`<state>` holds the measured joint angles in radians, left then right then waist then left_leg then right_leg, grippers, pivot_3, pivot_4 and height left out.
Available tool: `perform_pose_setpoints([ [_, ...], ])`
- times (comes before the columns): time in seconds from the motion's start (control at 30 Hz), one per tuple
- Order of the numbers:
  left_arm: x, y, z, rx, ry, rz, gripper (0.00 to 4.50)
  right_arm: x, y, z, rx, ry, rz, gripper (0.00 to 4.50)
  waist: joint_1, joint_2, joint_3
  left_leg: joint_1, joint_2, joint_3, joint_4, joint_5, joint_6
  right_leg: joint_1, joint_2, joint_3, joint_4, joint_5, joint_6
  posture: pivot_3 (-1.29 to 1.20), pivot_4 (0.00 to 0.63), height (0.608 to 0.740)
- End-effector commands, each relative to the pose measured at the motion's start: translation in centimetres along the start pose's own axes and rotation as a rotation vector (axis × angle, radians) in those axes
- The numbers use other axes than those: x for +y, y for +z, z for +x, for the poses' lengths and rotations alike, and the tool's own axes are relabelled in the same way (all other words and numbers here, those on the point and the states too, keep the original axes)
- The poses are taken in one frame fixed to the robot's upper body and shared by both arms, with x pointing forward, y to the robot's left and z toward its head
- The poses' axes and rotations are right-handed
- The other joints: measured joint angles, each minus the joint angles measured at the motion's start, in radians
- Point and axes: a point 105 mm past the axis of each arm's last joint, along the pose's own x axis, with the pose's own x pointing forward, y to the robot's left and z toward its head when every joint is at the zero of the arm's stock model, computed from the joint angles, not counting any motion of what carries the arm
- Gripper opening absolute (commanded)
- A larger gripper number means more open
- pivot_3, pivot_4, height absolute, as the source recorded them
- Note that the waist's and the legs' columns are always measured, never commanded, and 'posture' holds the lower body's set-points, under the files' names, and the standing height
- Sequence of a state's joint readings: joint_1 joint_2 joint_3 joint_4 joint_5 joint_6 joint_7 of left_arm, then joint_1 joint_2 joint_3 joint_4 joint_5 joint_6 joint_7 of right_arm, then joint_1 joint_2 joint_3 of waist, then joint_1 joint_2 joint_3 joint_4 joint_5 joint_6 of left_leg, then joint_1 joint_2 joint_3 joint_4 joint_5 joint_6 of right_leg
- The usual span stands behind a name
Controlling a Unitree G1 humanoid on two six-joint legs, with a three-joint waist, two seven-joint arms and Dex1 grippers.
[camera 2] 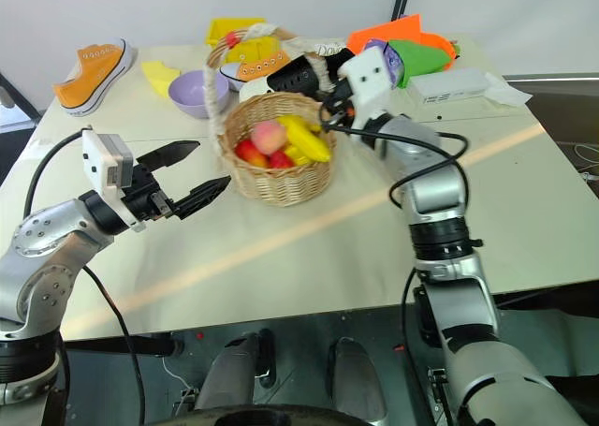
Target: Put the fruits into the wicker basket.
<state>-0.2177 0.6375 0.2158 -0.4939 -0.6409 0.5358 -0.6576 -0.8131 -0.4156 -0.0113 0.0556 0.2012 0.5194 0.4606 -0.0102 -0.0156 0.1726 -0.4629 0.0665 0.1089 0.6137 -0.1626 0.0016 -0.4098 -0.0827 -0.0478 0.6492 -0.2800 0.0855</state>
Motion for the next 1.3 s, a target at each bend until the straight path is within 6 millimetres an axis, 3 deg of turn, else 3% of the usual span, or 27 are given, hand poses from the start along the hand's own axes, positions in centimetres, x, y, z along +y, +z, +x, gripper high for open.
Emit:
perform_pose_setpoints([
  [0.03,-0.2,1.1,0.2,-0.035,-0.019,0.045,4.5,-6.1,2.8,-4.3,-0.069,-0.185,-0.078,0.25,0.002,0.0,0.0,0.0,0.0,0.0,0.0,0.0,0.0,0.0,0.0,0.0,0.0,0.0,0.0,0.0,0.15,0.74],
  [0.1,-0.2,1.0,0.4,-0.038,-0.029,0.04,4.5,-10.2,1.9,-7.2,-0.012,-0.331,-0.098,0.25,0.007,0.0,0.0,0.0,0.0,0.0,0.0,0.0,0.0,0.0,-0.001,0.0,-0.001,0.0,-0.001,0.0,0.15,0.74],
  [0.2,-0.3,0.8,0.8,-0.045,-0.045,0.032,4.5,-14.4,0.0,-10.6,0.072,-0.505,-0.138,0.25,0.002,0.0,0.0,0.001,-0.001,0.001,0.0,0.0,0.0,0.001,-0.001,0.0,-0.001,-0.002,-0.003,0.0,0.15,0.74],
  [0.37,-0.4,0.8,1.5,-0.053,-0.058,0.035,4.5,-18.2,-2.7,-14.2,0.137,-0.687,-0.128,0.25,-0.012,0.001,0.0,0.002,-0.001,0.001,0.0,0.0,0.001,0.0,0.002,0.002,0.0,0.0,0.0,0.0,0.15,0.74],
  [0.43,-0.3,0.9,1.5,-0.056,-0.06,0.036,4.5,-18.7,-3.5,-14.8,0.141,-0.707,-0.099,0.25,-0.012,0.004,0.0,0.002,-0.001,0.001,-0.001,0.0,0.001,0.0,0.003,0.003,0.0,0.0,0.001,0.0,0.15,0.74],
  [0.53,-0.1,0.8,1.3,-0.051,-0.056,0.037,4.5,-18.6,-4.1,-15.3,0.145,-0.695,-0.076,1.48,-0.006,0.004,0.001,0.002,-0.001,0.002,0.0,0.0,0.001,0.0,0.003,0.003,0.0,0.001,0.002,0.0,0.15,0.74],
  [0.67,0.1,0.4,1.2,-0.033,-0.037,0.028,4.5,-18.0,-3.6,-15.7,0.131,-0.671,-0.125,3.53,-0.001,0.004,0.001,0.002,-0.001,0.002,0.001,0.0,0.001,0.001,0.003,0.003,0.0,0.001,0.002,0.0,0.15,0.74],
  [0.83,1.7,-1.7,-0.1,0.04,0.063,-0.014,4.5,-17.7,-1.9,-18.5,0.074,-0.661,-0.251,3.53,0.0,0.004,0.0,0.002,-0.001,0.001,0.001,0.0,0.001,0.002,0.002,0.003,-0.001,0.0,0.002,0.0,0.15,0.74],
  [0.93,2.7,-3.2,-1.4,0.086,0.141,-0.024,4.5,-16.6,-0.6,-19.2,0.01,-0.593,-0.292,3.53,-0.002,0.005,0.0,0.002,-0.001,0.001,0.001,0.0,0.001,0.002,0.002,0.003,-0.001,0.0,0.002,0.0,0.15,0.74],
  [1.07,3.9,-5.3,-3.6,0.141,0.243,-0.044,4.5,-11.9,-1.4,-18.0,-0.005,-0.31,-0.173,3.53,-0.007,0.004,0.0,0.004,0.0,0.0,0.0,0.0,0.0,0.002,0.003,0.003,-0.001,0.0,0.002,0.0,0.15,0.74],
  [1.2,4.8,-7.6,-6.2,0.187,0.366,-0.071,4.5,-2.8,-6.1,-16.5,0.158,0.117,-0.046,3.53,-0.002,0.003,-0.001,0.004,0.002,-0.001,0.0,0.0,0.0,0.003,0.001,0.003,-0.001,-0.001,-0.001,0.0,0.15,0.74],
  [1.3,4.7,-9.1,-7.7,0.214,0.424,-0.089,4.5,0.0,-8.1,-15.3,0.179,0.161,0.017,3.53,-0.003,0.003,-0.001,0.004,0.002,-0.002,0.0,-0.001,0.0,0.003,0.0,0.003,-0.002,-0.002,-0.002,0.0,0.15,0.74],
])
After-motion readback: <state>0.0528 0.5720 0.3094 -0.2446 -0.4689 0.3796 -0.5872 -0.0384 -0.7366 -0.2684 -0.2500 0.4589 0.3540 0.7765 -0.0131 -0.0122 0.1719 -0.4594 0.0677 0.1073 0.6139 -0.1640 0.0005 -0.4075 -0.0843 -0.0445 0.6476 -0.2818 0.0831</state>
